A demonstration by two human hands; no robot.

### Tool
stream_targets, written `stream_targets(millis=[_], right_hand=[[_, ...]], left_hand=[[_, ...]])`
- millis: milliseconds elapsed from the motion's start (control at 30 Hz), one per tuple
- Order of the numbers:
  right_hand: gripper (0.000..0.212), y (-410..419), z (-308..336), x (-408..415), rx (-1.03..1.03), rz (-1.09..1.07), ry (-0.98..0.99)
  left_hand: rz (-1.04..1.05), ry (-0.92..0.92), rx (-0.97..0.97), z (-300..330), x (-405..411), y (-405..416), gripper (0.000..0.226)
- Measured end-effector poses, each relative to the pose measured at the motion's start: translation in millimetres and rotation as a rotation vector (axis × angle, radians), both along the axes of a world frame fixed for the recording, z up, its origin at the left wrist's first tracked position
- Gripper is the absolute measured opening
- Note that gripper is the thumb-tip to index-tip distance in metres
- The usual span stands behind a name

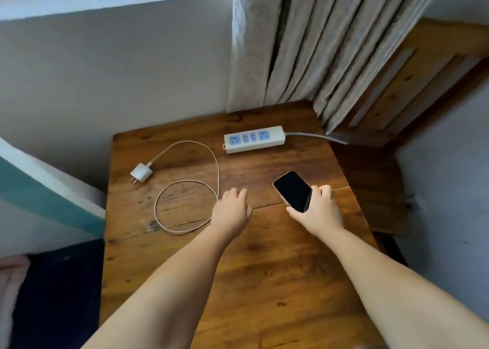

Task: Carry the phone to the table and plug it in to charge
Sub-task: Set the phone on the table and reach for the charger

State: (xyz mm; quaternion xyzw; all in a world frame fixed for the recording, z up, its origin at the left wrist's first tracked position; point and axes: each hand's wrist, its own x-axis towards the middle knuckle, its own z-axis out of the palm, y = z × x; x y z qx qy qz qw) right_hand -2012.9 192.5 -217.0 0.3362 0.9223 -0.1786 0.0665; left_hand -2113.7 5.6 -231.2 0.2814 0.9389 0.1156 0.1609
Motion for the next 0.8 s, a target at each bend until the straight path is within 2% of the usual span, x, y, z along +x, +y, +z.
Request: stream_targets(millis=[267,433,700,800], right_hand=[[0.081,16.3,-66.1,-34.3,0.099,-0.007,-0.004],[0.082,16.5,-80.6,-29.0,0.173,0.027,0.017],[0.09,15.4,-81.8,-27.5,0.206,0.052,-0.076],[0.087,8.0,-72.0,-39.1,0.18,-0.007,-0.093]], left_hand=[[-0.018,0.066,-0.004,-79.6,-23.2,26.1,0.051],[-0.078,0.143,-0.014,-101.6,-19.6,15.6,0.056],[-0.091,0.075,-0.038,-95.8,-20.2,16.8,0.059],[-0.111,-0.016,0.084,-76.2,-26.3,13.2,0.057]])
